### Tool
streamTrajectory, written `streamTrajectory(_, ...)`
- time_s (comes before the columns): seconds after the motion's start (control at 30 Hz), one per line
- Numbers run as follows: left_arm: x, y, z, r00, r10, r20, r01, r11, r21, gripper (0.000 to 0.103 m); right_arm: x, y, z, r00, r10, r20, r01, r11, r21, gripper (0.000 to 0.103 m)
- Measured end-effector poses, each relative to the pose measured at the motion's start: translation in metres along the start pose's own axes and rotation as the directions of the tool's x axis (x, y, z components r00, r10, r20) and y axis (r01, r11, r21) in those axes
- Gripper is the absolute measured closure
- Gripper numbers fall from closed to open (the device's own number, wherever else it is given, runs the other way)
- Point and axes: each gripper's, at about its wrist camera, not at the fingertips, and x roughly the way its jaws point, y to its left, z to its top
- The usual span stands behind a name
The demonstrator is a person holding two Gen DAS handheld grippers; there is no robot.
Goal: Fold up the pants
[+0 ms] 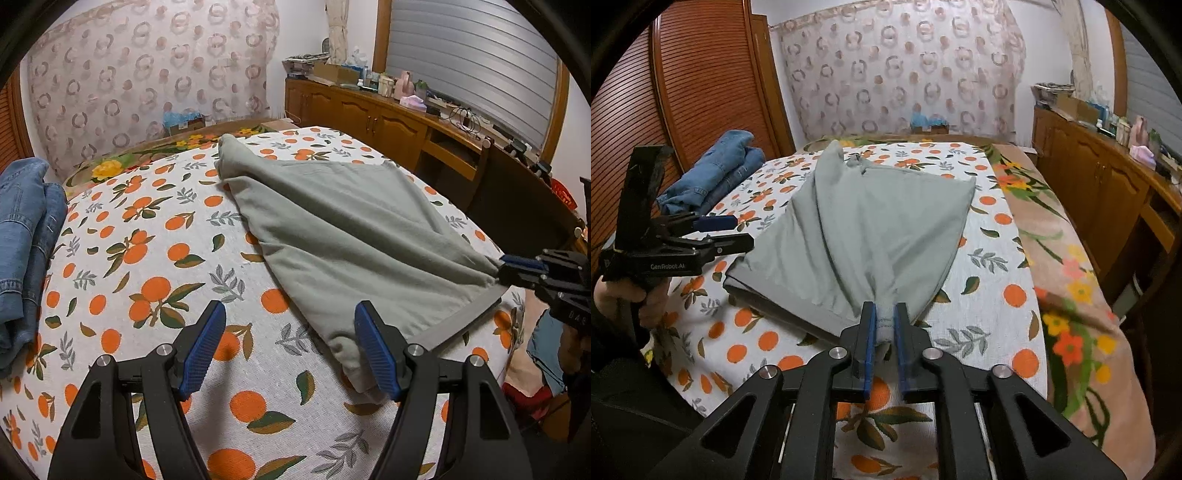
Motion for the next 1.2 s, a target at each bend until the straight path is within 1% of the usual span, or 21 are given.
streamTrajectory(0.03,0.0,0.0,0.0,1.0,0.0,0.002,0.0,1.0,-0.002,0.03,-0.002,-0.001,0.003,1.0,0.002,0.009,-0.002,1.0,0.0,0.087)
streamTrajectory(0.1,-0.001,0.001,0.0,1.0,0.001,0.004,-0.001,1.0,-0.006,0.03,-0.006,-0.003,0.008,1.0,0.001,0.025,-0.001,1.0,-0.001,0.078)
streamTrajectory(0.13,-0.001,0.002,0.001,1.0,0.001,0.005,-0.001,1.0,-0.007,0.03,-0.008,-0.004,0.013,0.999,0.001,0.036,0.0,1.0,-0.003,0.072)
streamTrajectory(0.17,-0.001,0.003,0.001,1.0,0.002,0.006,-0.002,1.0,-0.009,0.03,-0.007,-0.005,0.016,0.999,0.005,0.045,-0.005,1.0,-0.01,0.069)
streamTrajectory(0.3,-0.005,0.009,0.002,1.0,0.008,0.022,-0.007,1.0,-0.028,0.03,0.006,-0.01,0.037,0.998,0.014,0.054,-0.012,1.0,-0.028,0.069)
streamTrajectory(0.5,-0.01,0.019,0.005,0.999,0.027,0.038,-0.025,0.999,-0.046,0.03,0.053,-0.008,0.071,0.999,0.027,0.023,-0.026,0.998,-0.051,0.069)
streamTrajectory(0.67,-0.012,0.027,0.008,0.998,0.04,0.05,-0.036,0.997,-0.061,0.03,0.091,0.0,0.094,0.999,0.034,-0.027,-0.036,0.997,-0.072,0.069)
streamTrajectory(0.8,-0.012,0.031,0.006,0.998,0.04,0.049,-0.037,0.997,-0.073,0.03,0.115,0.003,0.106,0.995,0.056,-0.077,-0.062,0.995,-0.077,0.069)
streamTrajectory(0.97,-0.011,0.035,0.004,0.998,0.043,0.048,-0.039,0.996,-0.081,0.03,0.142,0.006,0.119,0.987,0.08,-0.142,-0.093,0.992,-0.09,0.069)
streamTrajectory(1.13,-0.012,0.037,0.003,0.998,0.043,0.05,-0.038,0.995,-0.089,0.03,0.164,0.006,0.13,0.976,0.108,-0.187,-0.125,0.989,-0.078,0.069)
streamTrajectory(1.2,-0.012,0.038,0.002,0.998,0.043,0.049,-0.039,0.995,-0.091,0.03,0.17,0.007,0.133,0.972,0.13,-0.194,-0.145,0.987,-0.066,0.075)
